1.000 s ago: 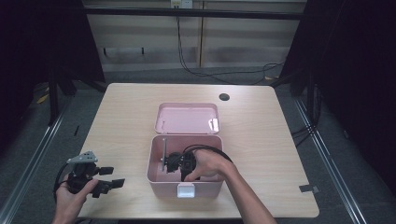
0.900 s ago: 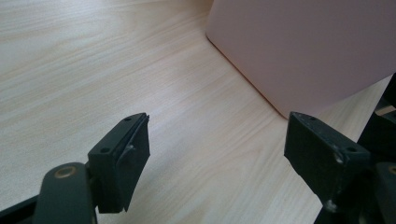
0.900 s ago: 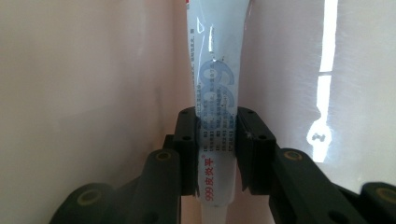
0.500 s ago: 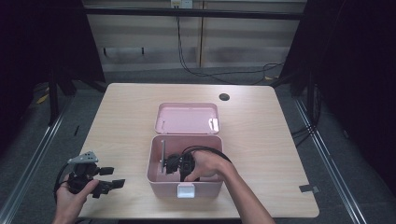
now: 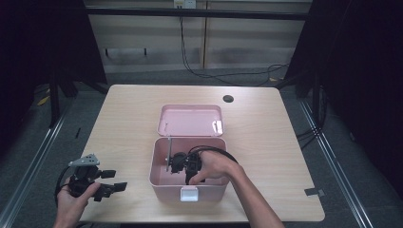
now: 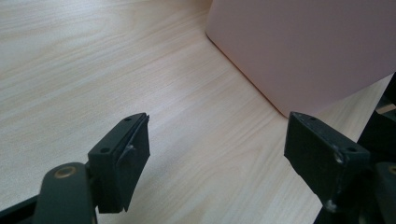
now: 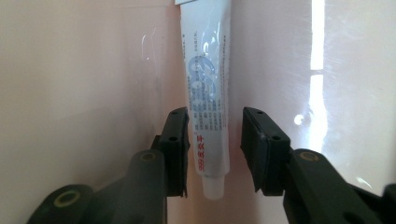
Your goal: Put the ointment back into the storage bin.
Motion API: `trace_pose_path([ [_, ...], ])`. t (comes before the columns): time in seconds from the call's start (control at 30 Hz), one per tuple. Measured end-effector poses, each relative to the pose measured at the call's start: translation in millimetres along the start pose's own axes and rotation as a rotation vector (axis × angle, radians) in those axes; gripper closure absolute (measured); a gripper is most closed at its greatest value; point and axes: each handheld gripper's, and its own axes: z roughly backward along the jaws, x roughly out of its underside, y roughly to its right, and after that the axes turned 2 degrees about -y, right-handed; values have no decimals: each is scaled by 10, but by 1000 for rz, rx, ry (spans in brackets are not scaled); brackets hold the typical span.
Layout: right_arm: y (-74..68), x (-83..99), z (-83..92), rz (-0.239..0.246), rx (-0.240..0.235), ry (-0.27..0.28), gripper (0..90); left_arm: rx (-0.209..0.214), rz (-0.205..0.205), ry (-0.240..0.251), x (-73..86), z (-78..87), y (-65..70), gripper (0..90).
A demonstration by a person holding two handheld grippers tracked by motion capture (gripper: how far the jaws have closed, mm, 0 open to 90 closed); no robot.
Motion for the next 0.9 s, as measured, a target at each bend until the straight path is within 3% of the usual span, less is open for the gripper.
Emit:
trace_pose_path([
  [0.13, -20, 34, 83, -8, 32, 17, 597, 0, -1, 1, 0, 2, -3, 222],
  [0.3, -80, 134, 295, -22, 83, 97, 588, 0, -1, 1, 0, 4, -4, 222],
  [0.9, -209, 430, 793, -111, 188, 184, 570, -6, 1, 0, 2, 1, -1, 222],
])
